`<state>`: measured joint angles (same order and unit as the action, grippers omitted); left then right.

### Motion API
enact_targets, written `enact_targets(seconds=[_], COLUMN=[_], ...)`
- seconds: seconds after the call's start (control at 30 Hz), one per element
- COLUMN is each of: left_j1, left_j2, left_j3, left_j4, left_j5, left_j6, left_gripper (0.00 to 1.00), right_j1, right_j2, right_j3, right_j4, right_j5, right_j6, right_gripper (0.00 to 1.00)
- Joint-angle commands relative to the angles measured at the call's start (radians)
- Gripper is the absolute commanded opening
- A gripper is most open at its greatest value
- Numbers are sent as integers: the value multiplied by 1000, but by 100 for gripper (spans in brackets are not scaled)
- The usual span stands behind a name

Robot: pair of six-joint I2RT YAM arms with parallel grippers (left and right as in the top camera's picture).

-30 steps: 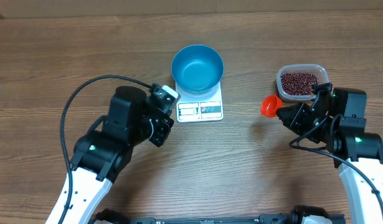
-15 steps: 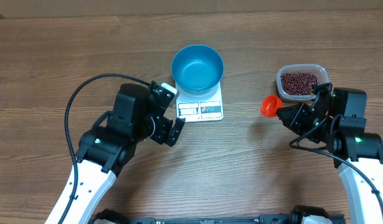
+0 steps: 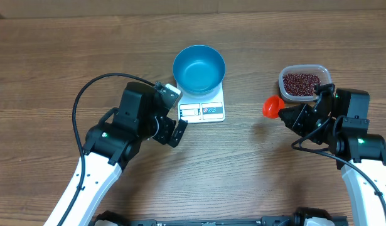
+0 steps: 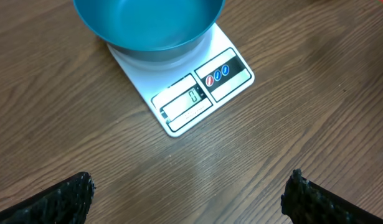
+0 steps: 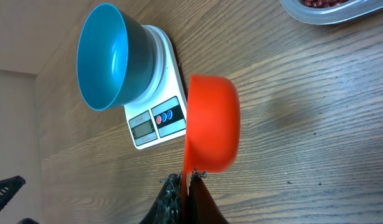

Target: Scoop item into bowl and weigh 150g on scale

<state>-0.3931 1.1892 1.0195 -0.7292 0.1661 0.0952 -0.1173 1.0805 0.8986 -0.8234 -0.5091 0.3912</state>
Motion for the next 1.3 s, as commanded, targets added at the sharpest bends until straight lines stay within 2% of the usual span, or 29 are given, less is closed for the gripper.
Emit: enact_targets(seconds=[0.0, 0.5, 1.27], left_j1=[-6, -6, -6], left_j2=[34, 102, 113], left_j3=[-3, -3, -3], left_j4=[0, 0, 0], left_j5=[-6, -6, -10], left_j6=[-6, -6, -6], left_gripper=[100, 100, 100], right_j1=[-3, -3, -3], right_j2=[-12, -12, -12], right_j3=[19, 19, 19], right_j4=[6, 6, 6], right_j5=[4, 19, 19], right_j6=[-8, -8, -8], right_gripper=[4, 4, 4])
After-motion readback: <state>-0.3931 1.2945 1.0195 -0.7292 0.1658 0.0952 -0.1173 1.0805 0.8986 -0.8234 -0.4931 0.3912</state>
